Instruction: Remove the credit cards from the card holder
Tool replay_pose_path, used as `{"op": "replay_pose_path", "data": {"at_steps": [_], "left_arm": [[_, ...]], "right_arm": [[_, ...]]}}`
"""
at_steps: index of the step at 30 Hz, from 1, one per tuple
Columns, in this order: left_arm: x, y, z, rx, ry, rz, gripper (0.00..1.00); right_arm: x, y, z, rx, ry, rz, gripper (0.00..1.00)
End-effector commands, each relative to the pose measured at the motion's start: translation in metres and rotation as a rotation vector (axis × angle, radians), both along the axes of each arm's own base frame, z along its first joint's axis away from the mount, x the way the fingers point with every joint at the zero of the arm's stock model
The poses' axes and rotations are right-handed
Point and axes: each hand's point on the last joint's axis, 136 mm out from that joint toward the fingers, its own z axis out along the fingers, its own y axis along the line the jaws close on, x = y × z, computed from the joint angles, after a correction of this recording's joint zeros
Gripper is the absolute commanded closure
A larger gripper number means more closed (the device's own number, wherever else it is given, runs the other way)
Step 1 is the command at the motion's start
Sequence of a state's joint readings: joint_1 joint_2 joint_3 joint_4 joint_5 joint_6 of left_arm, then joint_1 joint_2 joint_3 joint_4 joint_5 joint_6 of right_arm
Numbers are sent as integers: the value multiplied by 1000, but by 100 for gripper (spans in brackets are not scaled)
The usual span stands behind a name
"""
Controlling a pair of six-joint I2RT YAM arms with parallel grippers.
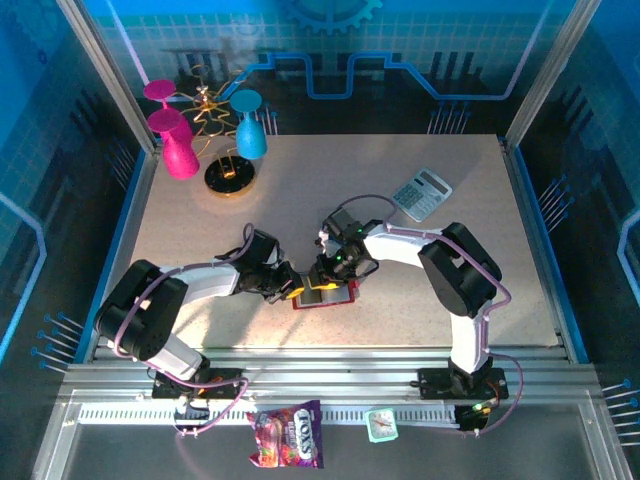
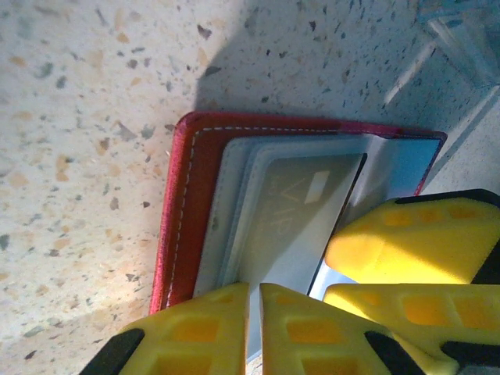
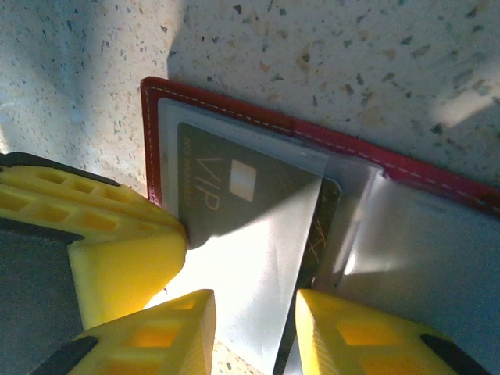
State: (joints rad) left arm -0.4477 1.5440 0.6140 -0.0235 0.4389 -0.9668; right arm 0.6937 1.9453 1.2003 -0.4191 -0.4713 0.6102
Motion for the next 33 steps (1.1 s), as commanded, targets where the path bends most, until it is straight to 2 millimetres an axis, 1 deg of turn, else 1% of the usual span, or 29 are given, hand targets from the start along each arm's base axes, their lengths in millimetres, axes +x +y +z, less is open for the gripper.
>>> {"op": "replay_pose_path", "data": {"at_steps": [1, 6, 12, 16, 18, 21, 27, 33], "left_arm": [[-5, 4, -8, 21, 27, -7, 87], [-4, 4, -8, 24, 25, -9, 87], [-4, 4, -9, 28, 29, -16, 87], [-4, 4, -8, 30, 26, -17, 87], [-3, 4, -6, 30, 19, -17, 87], [-2, 4, -3, 30, 6, -17, 87], [-1, 4, -3, 32, 8, -21, 87], [-2, 4, -5, 33, 14, -23, 87]], "right_arm": [[-2, 2, -3, -33, 1, 16, 65], [-1, -9, -3, -97, -22, 27, 65], [0, -10, 2, -111, -32, 34, 64], [1, -6, 10, -87, -40, 32, 64], [2, 0, 16, -50, -39, 29, 64], [0, 8, 18, 5, -16, 21, 64], [-2, 12, 9, 26, 14, 9, 64], [-5, 7, -4, 2, 35, 6, 64]]}}
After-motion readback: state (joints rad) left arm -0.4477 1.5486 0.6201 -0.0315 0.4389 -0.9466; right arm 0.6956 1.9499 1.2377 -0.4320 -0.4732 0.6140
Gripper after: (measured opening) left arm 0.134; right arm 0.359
